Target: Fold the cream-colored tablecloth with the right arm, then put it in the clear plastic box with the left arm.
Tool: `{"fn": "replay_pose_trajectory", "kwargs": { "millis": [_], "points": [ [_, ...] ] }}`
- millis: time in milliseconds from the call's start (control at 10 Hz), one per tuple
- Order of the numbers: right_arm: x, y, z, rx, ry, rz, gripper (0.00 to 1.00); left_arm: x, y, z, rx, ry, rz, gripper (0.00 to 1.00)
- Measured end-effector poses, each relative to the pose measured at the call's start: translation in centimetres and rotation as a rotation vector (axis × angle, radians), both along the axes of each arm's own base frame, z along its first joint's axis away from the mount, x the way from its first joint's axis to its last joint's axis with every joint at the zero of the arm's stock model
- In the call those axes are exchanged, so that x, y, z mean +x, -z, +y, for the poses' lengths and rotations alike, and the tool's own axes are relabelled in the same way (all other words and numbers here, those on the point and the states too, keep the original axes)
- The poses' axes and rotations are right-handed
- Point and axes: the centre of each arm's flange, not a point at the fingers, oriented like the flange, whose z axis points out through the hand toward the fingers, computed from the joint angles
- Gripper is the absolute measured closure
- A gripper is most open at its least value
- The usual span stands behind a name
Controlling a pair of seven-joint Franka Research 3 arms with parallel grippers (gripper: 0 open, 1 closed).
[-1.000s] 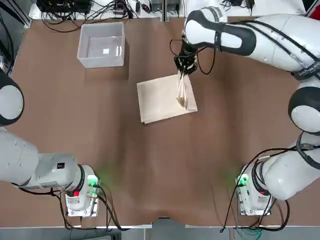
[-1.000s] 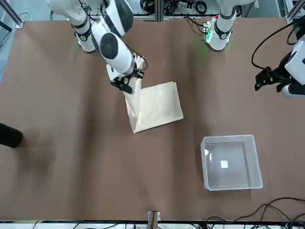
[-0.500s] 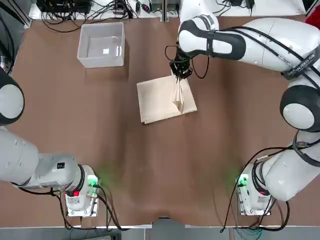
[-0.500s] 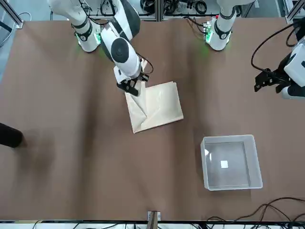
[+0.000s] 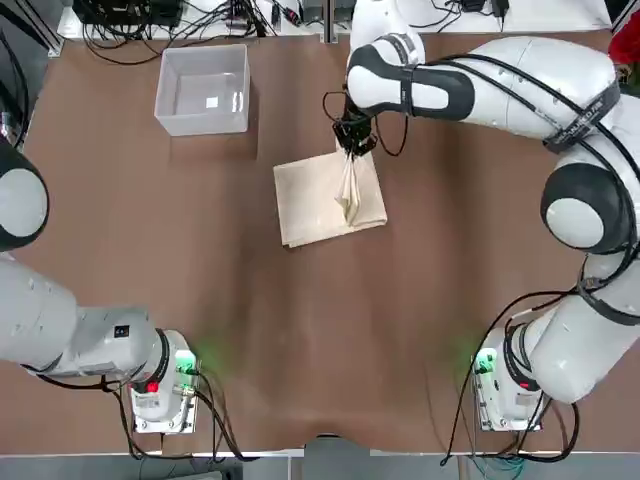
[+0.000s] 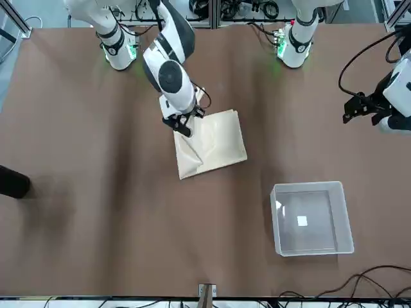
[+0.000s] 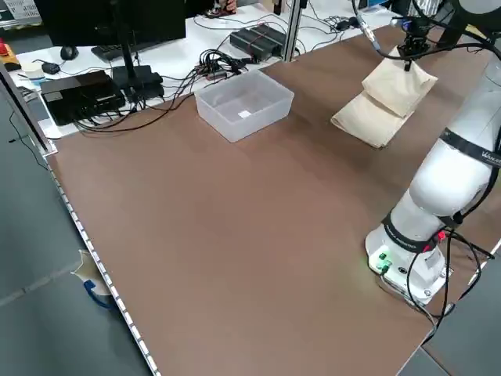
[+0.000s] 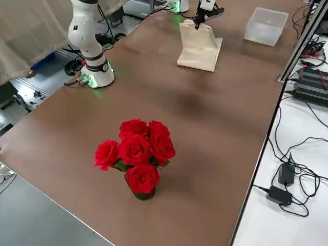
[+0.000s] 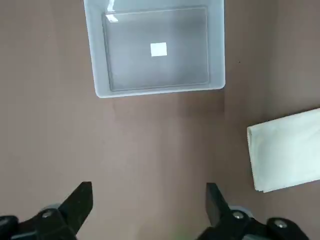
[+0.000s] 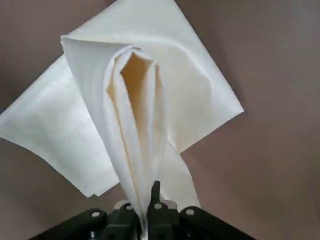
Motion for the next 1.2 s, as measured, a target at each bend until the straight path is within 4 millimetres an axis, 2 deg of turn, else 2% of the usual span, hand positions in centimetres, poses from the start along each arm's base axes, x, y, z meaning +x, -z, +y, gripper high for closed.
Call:
{"fn": "replay_pose_trajectory", "kwargs": {
  "millis": [400,700,1000,1200],
  "points": [
    [-0.4,1.5,1.1,-0.019,0.002,0.003,0.96,0.2,0.4,0.0,0.0,0.0,0.008,0.0],
    [0.0,2.4,2.0,-0.031,0.029,-0.012,0.96,0.2,0.5,0.0,0.0,0.0,0.009,0.0],
    [-1.1,3.3,4.0,-0.068,-0.015,-0.046,0.96,0.2,0.5,0.0,0.0,0.0,0.014,0.0],
    [-1.5,3.3,4.7,-0.084,-0.049,-0.075,0.96,0.1,0.7,0.0,0.001,0.0,0.023,0.0]
  ]
}}
